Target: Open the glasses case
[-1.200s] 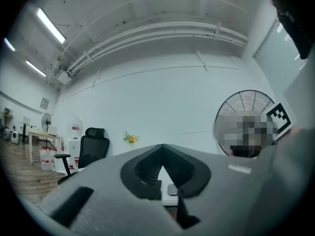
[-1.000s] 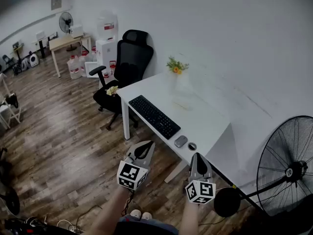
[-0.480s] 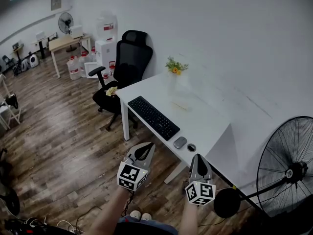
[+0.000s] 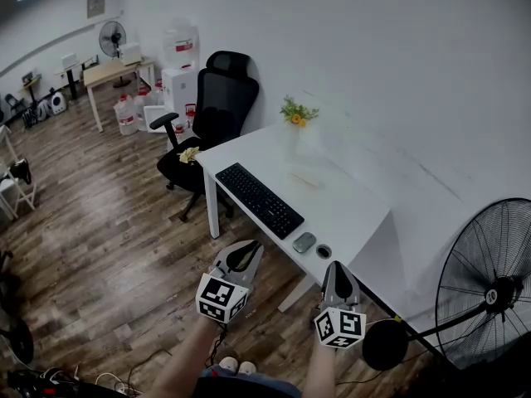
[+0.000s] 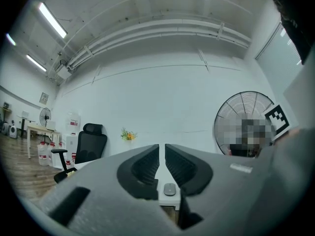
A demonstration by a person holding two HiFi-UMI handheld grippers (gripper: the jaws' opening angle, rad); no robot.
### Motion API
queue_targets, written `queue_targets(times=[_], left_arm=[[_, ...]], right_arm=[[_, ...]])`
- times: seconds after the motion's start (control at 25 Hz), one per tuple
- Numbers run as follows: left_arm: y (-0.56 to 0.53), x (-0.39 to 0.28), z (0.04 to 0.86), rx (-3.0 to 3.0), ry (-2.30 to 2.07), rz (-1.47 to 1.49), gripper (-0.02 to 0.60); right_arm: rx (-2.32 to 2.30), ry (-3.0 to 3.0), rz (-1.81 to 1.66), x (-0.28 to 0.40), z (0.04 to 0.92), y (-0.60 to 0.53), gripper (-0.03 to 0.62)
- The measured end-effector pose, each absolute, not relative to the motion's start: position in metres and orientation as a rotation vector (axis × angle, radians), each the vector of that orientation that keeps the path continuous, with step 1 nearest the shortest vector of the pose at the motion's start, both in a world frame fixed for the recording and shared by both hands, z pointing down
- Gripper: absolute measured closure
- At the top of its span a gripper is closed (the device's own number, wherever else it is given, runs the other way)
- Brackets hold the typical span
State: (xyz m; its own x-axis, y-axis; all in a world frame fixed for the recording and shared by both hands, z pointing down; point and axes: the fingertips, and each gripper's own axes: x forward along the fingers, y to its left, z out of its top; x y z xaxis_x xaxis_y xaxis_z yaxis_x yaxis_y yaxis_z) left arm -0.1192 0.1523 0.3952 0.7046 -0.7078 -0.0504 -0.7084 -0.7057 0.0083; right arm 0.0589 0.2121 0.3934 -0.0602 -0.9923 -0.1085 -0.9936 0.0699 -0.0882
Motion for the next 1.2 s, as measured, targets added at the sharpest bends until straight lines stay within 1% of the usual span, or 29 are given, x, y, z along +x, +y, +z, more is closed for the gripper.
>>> queue_targets(times=[0.16, 0.32, 0.44, 0.76, 1.0, 1.2], left_arm=[[0.151, -0.12, 0.394, -2.886, 1.214, 0.094, 0.506], [0.146, -0.123, 0.392, -2.893, 1.252, 0.147, 0.448], [0.142, -0.121, 0.393, -2.891, 1.266, 0.146, 0.428], [0.147, -0.112, 0.404, -2.875, 1.311, 0.131, 0.394], [0.139, -0.111, 0.413, -2.872, 1.348, 0.116, 0.388], [0.111, -0.104, 0.414, -2.865, 1.352, 0.12, 0.388]], right_arm=[[-2.045, 2.188, 0.01, 0.063, 0.394, 0.212, 0.582], [-2.036, 2.192, 0.003, 0.067, 0.395, 0.209, 0.582], [-2.03, 2.191, -0.005, 0.073, 0.397, 0.206, 0.582], [-1.995, 2.193, -0.025, 0.089, 0.405, 0.201, 0.582], [-1.994, 2.201, -0.053, 0.1, 0.416, 0.188, 0.582], [-1.995, 2.193, -0.049, 0.111, 0.418, 0.161, 0.582]])
